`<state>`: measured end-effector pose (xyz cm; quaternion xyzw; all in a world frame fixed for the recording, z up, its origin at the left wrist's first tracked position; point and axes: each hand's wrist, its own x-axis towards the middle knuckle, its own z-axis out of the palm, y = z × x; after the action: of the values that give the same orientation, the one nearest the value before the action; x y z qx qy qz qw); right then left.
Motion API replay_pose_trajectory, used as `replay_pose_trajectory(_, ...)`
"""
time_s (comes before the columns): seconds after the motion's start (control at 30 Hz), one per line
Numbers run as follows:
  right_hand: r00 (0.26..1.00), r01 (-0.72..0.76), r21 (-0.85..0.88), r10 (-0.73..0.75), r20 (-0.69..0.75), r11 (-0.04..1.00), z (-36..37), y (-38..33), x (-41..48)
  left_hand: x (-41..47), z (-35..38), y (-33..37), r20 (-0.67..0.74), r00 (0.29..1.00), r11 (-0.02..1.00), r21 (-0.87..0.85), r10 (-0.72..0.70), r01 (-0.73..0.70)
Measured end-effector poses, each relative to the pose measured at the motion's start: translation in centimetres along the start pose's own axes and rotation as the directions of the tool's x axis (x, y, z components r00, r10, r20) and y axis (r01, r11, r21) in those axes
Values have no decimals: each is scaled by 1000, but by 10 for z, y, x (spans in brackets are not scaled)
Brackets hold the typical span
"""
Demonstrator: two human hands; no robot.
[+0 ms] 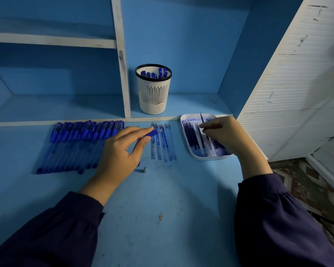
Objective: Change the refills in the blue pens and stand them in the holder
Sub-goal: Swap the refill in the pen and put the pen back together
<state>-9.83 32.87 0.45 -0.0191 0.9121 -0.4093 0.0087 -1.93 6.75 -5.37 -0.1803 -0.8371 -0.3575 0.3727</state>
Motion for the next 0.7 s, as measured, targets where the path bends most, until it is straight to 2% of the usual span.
replay_pose_trajectory(0.1, 999, -15, 349, 4, 32, 937, 3, -6, -6, -1, -1, 0, 0, 1000, 1000, -11, 1, -1)
replay_pose_trajectory(0.17, 999, -29, 603, 4, 43, 797, 12, -15, -11, -2, -1, 0, 0, 1000, 1000, -15, -1, 1)
replay_pose_trajectory(0.23, 999, -38, 745, 30, 24, 666, 24, -25, -17, -2, -2, 1, 0, 1000, 1000, -20, -5, 5)
replay_pose_trajectory(0.37, 995, -42, 869, 96, -6, 493, 44, -39, -27, -2, -2, 3, -1, 1000, 1000, -29, -6, 6)
replay_pose_trajectory(0.47, 995, -31, 909, 101, -13, 416, 51, -44, -32, -2, -3, 3, -8, 1000, 999, -36, -6, 6)
replay_pose_trajectory(0.7, 997, -31, 886, 82, -8, 463, 50, -44, -31, -2, -2, 3, -6, 1000, 1000, -23, 11, -11)
